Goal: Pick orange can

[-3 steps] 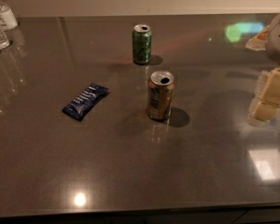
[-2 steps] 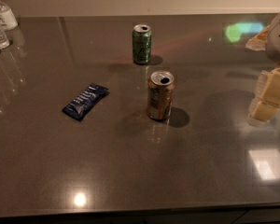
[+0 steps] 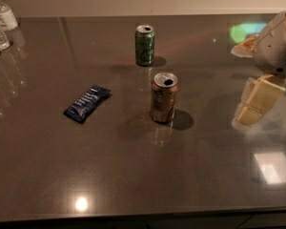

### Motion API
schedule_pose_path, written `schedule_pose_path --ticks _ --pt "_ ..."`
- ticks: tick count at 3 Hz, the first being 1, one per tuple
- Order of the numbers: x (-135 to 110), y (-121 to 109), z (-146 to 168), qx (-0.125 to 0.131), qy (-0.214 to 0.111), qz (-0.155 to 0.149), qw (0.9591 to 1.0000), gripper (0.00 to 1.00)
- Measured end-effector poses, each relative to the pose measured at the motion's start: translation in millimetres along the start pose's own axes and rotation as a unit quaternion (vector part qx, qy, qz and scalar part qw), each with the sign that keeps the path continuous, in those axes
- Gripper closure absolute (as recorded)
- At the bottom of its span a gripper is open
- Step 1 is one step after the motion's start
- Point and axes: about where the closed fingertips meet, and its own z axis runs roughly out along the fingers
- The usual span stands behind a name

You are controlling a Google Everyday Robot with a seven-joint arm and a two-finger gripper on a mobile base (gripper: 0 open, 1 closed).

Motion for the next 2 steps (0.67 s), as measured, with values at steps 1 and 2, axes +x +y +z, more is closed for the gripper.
schedule_pose_path --ticks 1,2 --pt "-14.1 -9.5 28.7 -0.013 -0.045 -0.005 0.9989 0.00" --pt "-35.7 -17.4 59.4 -0.028 -0.087 -0.009 0.9958 0.00"
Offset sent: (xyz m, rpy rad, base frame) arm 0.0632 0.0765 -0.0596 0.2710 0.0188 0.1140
